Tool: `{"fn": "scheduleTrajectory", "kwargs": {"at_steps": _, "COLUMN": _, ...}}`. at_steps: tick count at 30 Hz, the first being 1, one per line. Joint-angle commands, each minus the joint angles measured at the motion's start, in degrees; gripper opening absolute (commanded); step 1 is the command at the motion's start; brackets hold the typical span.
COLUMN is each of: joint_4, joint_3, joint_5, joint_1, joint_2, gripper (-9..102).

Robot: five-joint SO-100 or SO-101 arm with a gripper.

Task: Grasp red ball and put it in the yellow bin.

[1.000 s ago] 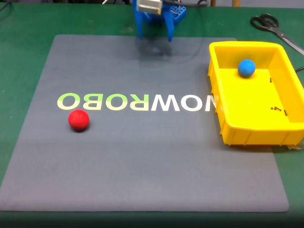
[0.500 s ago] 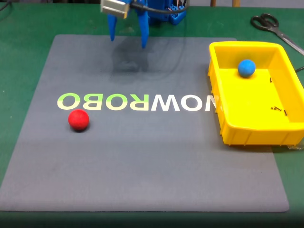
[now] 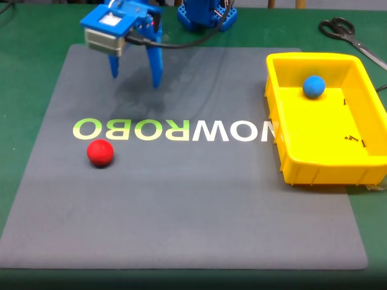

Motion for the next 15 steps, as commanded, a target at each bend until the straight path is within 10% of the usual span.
{"fn": "scheduleTrajectory", "kwargs": {"at_steps": 1, "joint_4": -1.1, "joint_3": -8.4, "joint_5": 0.2, "joint_1": 1.5, "joint_2": -3.7, "gripper": 33}}
{"fn": "scheduleTrajectory", "kwargs": {"at_steps": 15, "joint_4": 0.5, "joint_3": -35.2, "joint_5": 0.4, "joint_1": 2.1, "joint_2": -28.7, "gripper": 33}}
